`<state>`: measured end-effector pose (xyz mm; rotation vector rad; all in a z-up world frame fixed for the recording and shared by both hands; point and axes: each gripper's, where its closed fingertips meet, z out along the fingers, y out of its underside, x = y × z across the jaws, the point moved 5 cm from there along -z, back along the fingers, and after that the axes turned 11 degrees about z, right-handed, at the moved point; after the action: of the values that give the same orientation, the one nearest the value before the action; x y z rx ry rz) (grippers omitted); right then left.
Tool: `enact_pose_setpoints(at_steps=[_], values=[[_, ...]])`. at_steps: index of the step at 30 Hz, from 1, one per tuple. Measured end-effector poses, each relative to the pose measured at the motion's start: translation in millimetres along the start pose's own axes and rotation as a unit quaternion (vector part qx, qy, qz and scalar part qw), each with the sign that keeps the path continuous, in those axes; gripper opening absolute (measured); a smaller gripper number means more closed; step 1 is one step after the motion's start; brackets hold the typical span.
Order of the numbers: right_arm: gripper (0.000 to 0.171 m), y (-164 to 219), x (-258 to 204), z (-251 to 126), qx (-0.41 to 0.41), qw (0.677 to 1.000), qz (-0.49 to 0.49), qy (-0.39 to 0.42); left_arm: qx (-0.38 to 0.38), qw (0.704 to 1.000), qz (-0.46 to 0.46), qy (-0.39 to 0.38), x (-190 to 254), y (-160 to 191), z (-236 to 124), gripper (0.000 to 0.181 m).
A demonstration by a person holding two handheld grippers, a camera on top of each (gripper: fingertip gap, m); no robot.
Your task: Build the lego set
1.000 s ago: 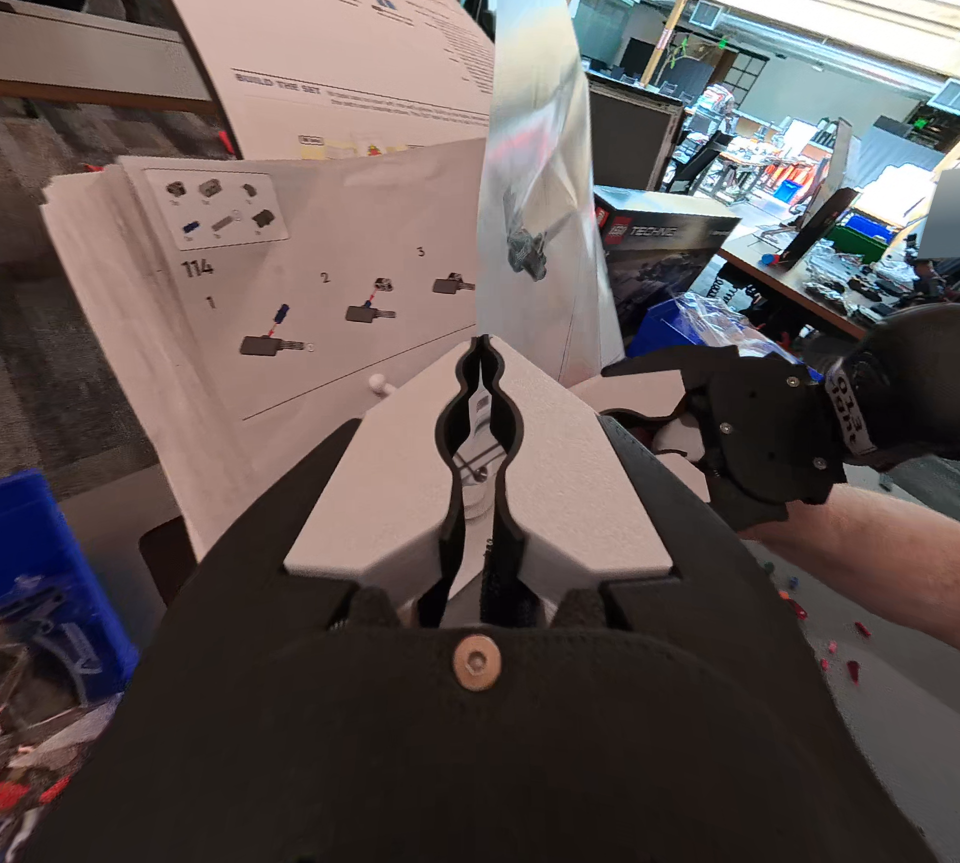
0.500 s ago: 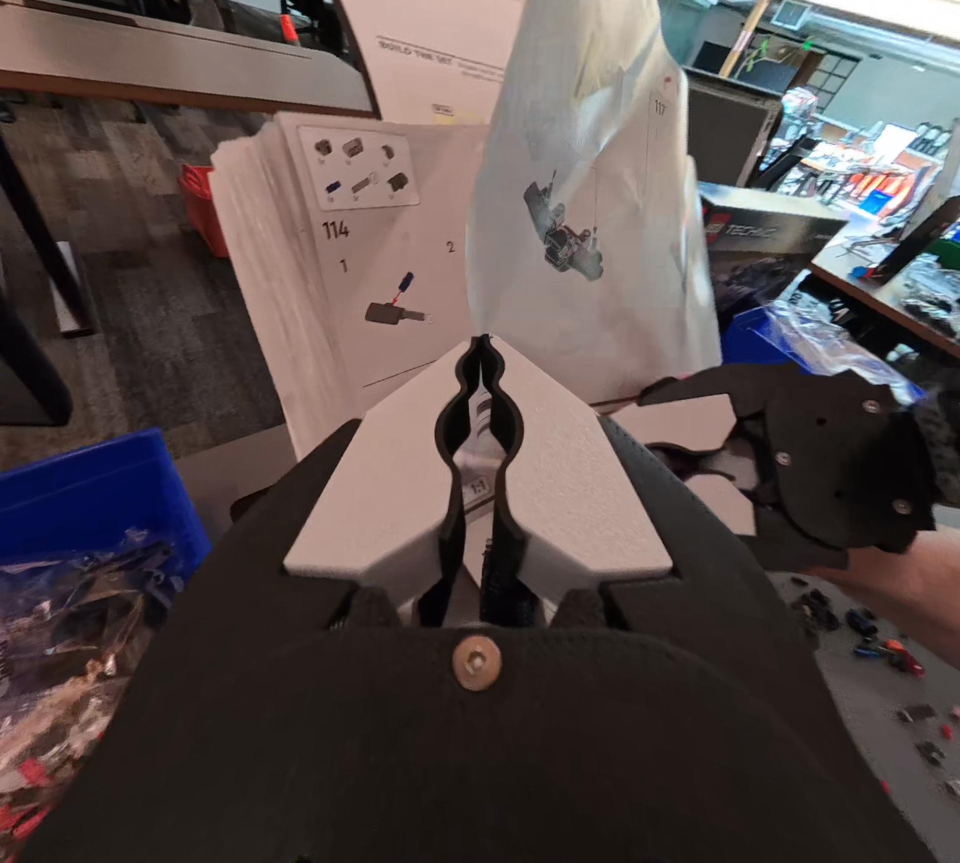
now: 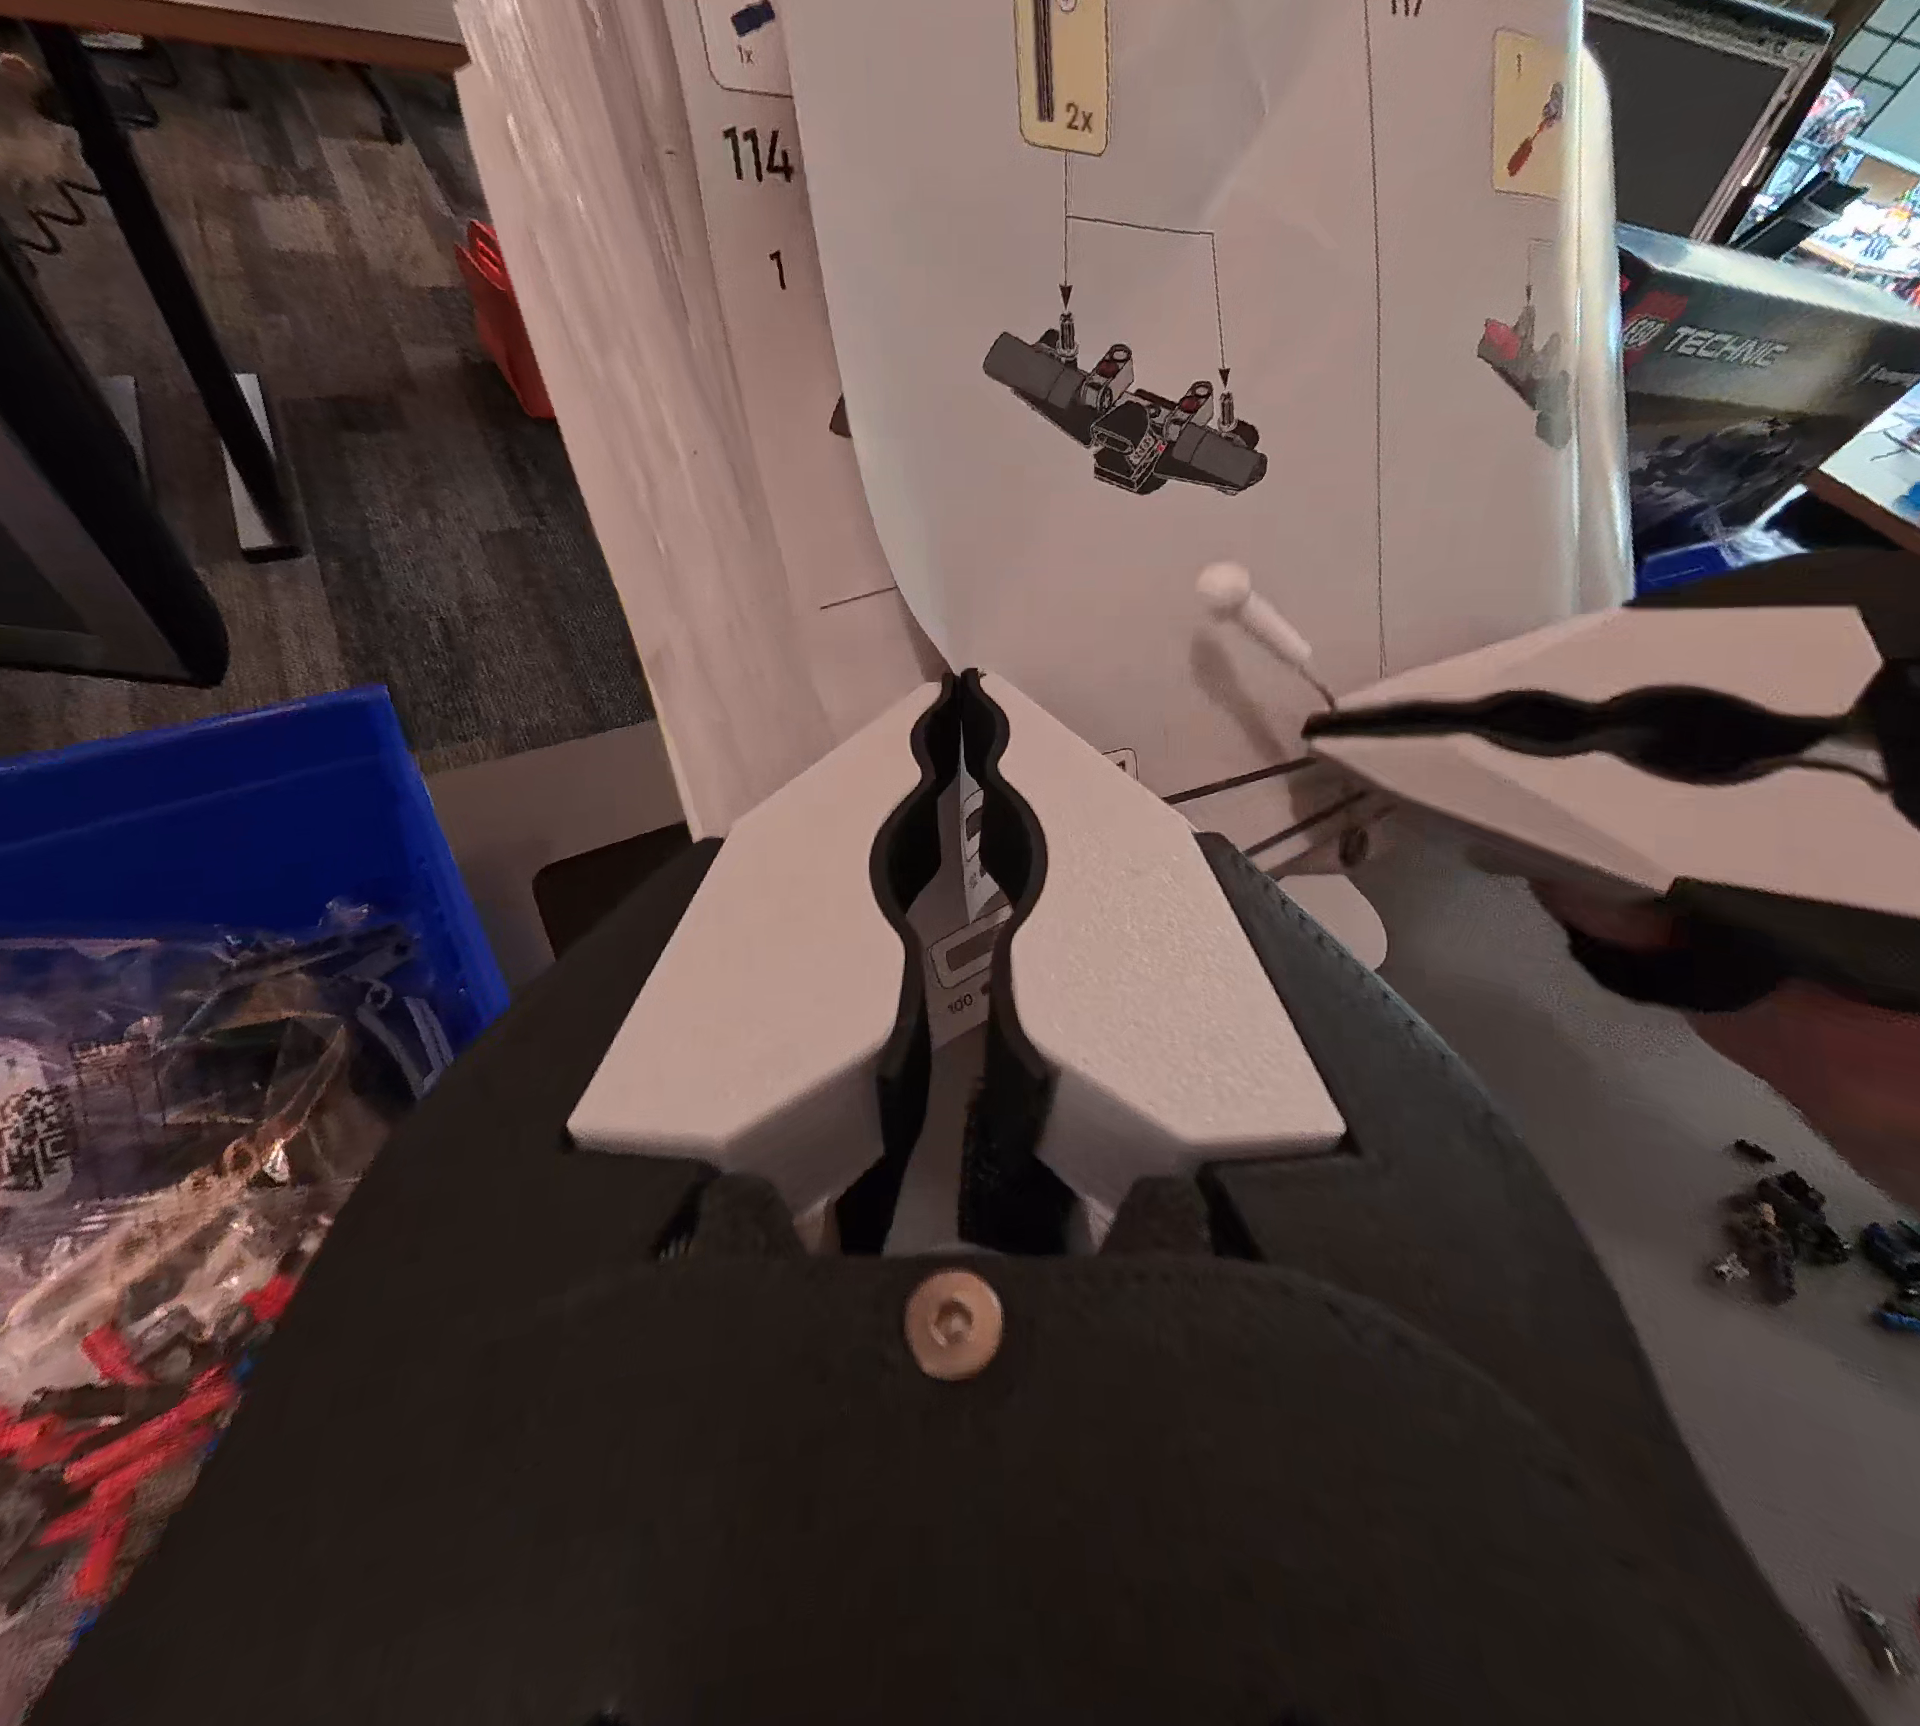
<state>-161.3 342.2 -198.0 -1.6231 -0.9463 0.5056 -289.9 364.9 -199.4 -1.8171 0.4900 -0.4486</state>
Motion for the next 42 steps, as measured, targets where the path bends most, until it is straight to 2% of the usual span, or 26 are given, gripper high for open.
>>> enact_pose_setpoints(at_steps=[9, 17, 18, 20, 21, 24, 27, 30, 31, 34, 37, 42], values=[[0.0, 6.3, 25.7, -9.3, 0.033, 0.988, 0.146, 0.028, 0.001, 1.0, -0.02, 0.003, 4.4, 15.0, -13.4, 0.0], [0.002, 6.1, 22.6, -10.4, 0.01, 0.991, 0.134, 0.025, 0.005, 0.999, -0.04, -0.006, 5.0, 24.1, -15.4, 0.0], [0.011, 5.0, 21.0, -13.3, 0.007, 0.991, 0.13, 0.016, 0.012, 0.999, -0.042, -0.019, 3.6, 22.8, -17.9, 0.004], [0.034, 0.1, 16.4, -25.2, 0.014, 0.993, 0.114, -0.003, 0.02, 0.997, -0.035, -0.06, -0.5, 20.9, -27.2, 0.027], [0.038, -3.2, 15.4, -33.7, 0.021, 0.995, 0.099, -0.003, 0.022, 0.996, -0.039, -0.073, -0.1, 20.5, -32.5, 0.036], [0.046, -5.7, 13.7, -63.3, 0.023, 0.995, 0.098, -0.024, 0.034, 0.993, -0.054, -0.096, 11.4, 23.2, -50.2, 0.052], [0.047, 7.6, 25.0, -114.3, 0.024, 0.99, 0.136, -0.043, 0.038, 0.994, -0.088, -0.043, 45.2, 34.1, -58.2, 0.05], [0.06, 42.9, 52.8, -167.4, -0.005, 0.971, 0.23, -0.062, 0.026, 0.988, -0.151, 0.029, 77.3, 52.9, -48.5, 0.056], [0.066, 57.9, 65.1, -181.6, -0.014, 0.962, 0.264, -0.06, 0.032, 0.981, -0.182, 0.051, 84.2, 56.9, -42.7, 0.061], [0.07, 98.8, 105.4, -207.2, 0.007, 0.92, 0.388, -0.056, 0.062, 0.958, -0.269, 0.079, 89.2, 61.1, -21.2, 0.085], [0.088, 127.0, 136.5, -204.5, 0.052, 0.866, 0.491, -0.072, 0.111, 0.94, -0.318, 0.059, 80.4, 61.5, -3.2, 0.095], [0.105, 137.9, 168.1, -170.0, 0.135, 0.805, 0.566, -0.115, 0.215, 0.895, -0.391, 0.026, 63.6, 60.5, 15.1, 0.101]])
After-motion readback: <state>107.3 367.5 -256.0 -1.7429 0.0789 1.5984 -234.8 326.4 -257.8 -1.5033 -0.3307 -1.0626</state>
